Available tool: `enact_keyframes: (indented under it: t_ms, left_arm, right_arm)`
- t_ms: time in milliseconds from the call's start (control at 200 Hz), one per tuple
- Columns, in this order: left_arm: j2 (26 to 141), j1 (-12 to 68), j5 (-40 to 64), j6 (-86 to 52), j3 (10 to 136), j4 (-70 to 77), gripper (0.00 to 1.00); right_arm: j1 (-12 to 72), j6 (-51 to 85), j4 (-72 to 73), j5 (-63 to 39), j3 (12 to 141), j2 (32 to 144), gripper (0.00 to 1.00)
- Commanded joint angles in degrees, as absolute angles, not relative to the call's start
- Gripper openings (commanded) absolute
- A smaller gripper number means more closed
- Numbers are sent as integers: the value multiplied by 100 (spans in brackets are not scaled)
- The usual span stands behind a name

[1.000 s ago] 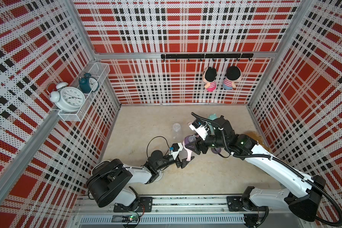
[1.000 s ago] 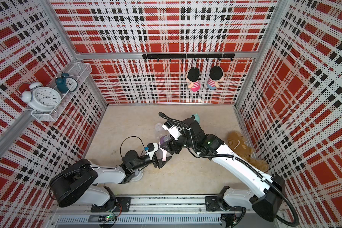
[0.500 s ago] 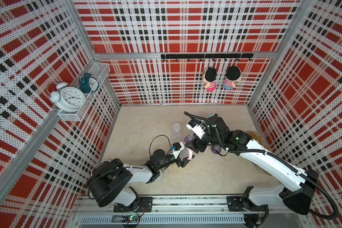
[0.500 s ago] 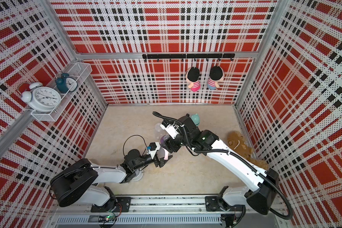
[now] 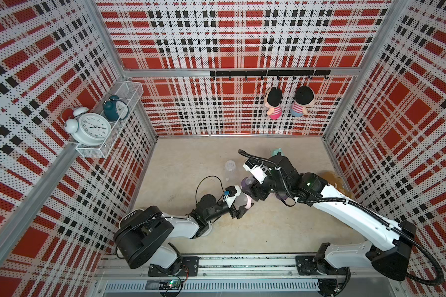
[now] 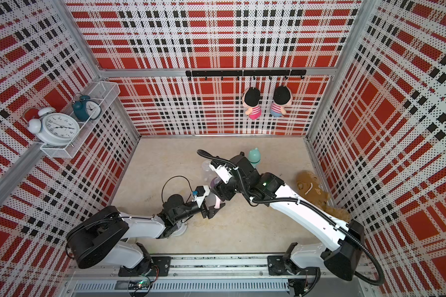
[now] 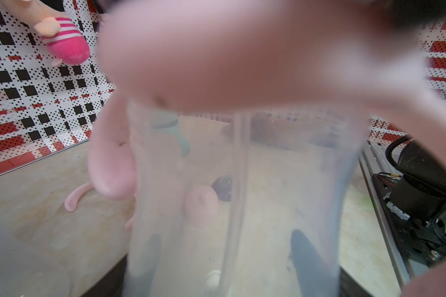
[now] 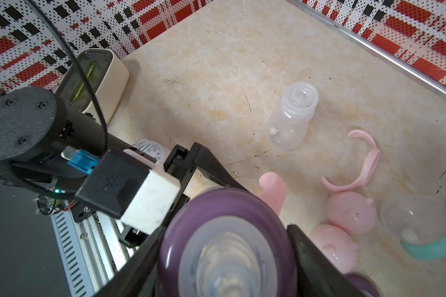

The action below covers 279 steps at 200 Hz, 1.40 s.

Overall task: Assemble the baby bottles
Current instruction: Screw the nipple onto the baby bottle.

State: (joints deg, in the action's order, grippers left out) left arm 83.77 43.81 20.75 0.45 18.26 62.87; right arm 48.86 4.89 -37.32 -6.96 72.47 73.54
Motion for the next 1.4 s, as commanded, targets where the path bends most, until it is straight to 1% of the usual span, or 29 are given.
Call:
enact_keyframes:
  t_ms: [0,80,165,301,656,877,1032,1258,1393]
  left_arm:
    - [8322,4414,2171,54,1951,6805,0]
    - [8298,4425,2134,68,1925,6837,0]
    - [8271,4438,2093,93,1909,6843,0]
    - [8215,4438,2065,97,1890,6862,0]
    - [8182,4440,2013,146,1860,6863,0]
    - [8207,4438,2016,153,1890,6860,0]
    - [8207,4444,2017,166,1889,6855,0]
    - [8195,4443,2013,170,1855,6855,0]
    - [8179,4447,2039,168,1824,6855,0]
  right_arm:
    - [4922,584,-3384,-603,7055,7083,66]
    - [4922,628,-3314,-620,7005,7040,66]
    - [4922,657,-3243,-591,6955,6998,69]
    - [4922,718,-3157,-636,6907,6959,70]
    - [4912,694,-3410,-688,7094,7024,72]
    - [4913,650,-3450,-675,7189,7013,76]
    - [4913,589,-3554,-643,7315,7079,78]
    - [4891,562,-3798,-813,7576,7093,84]
    - [4896,604,-4321,-1028,8026,7207,86]
